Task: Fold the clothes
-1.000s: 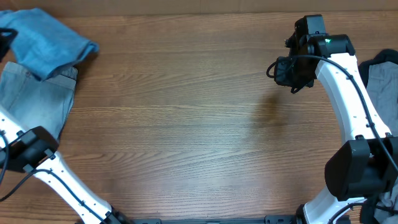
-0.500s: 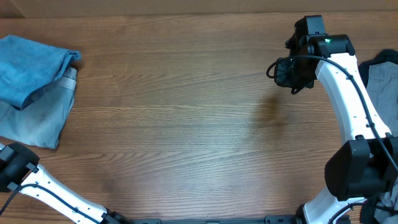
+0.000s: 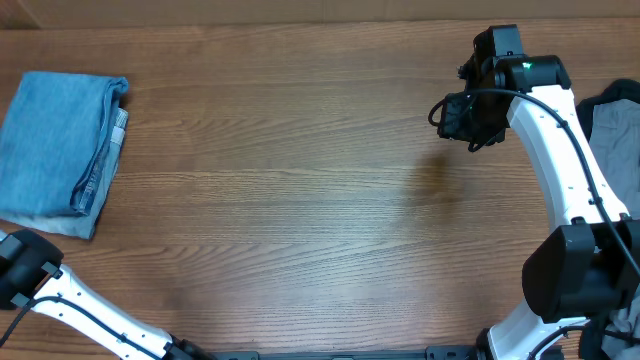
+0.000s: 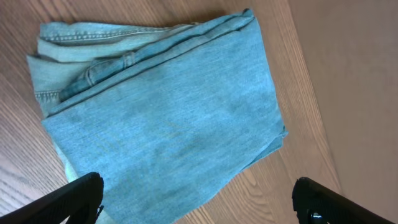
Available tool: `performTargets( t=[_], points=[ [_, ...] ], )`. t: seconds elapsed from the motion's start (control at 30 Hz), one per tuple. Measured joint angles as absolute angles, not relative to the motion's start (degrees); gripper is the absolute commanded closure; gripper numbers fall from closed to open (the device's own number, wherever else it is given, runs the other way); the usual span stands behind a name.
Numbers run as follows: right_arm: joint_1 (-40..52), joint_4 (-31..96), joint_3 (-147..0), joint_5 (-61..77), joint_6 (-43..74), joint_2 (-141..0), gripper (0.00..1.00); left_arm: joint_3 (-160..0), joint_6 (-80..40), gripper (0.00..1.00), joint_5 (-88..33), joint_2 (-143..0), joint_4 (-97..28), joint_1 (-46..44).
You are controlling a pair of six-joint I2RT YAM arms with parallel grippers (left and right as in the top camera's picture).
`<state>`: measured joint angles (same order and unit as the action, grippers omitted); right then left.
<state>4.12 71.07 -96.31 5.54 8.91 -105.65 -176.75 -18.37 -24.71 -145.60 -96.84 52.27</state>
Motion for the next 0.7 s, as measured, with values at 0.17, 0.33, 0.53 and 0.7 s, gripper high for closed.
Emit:
performTargets(
  t=[0.17, 0.33, 0.53, 0.7],
  points=[
    [4.12, 69.8, -96.29, 5.5, 8.95, -105.65, 0.6, -176.72, -13.61, 0.96, -29.93, -145.58, -96.86, 51.59],
    [4.1, 67.48, -96.25, 5.48, 9.08, -105.65, 0.84, -174.39, -8.93, 0.96, -29.69, -145.32, -96.62, 41.01],
    [3.11, 66.85, -96.23, 5.48, 8.97, -105.65, 0.82, -158.89, -8.82, 0.96, -17.21, -144.84, -94.89, 32.51],
    [2.7, 66.59, -96.2, 4.4, 8.97, -105.65, 0.81, -149.69, -8.23, 0.96, -14.87, -144.86, -92.49, 33.47]
  ],
)
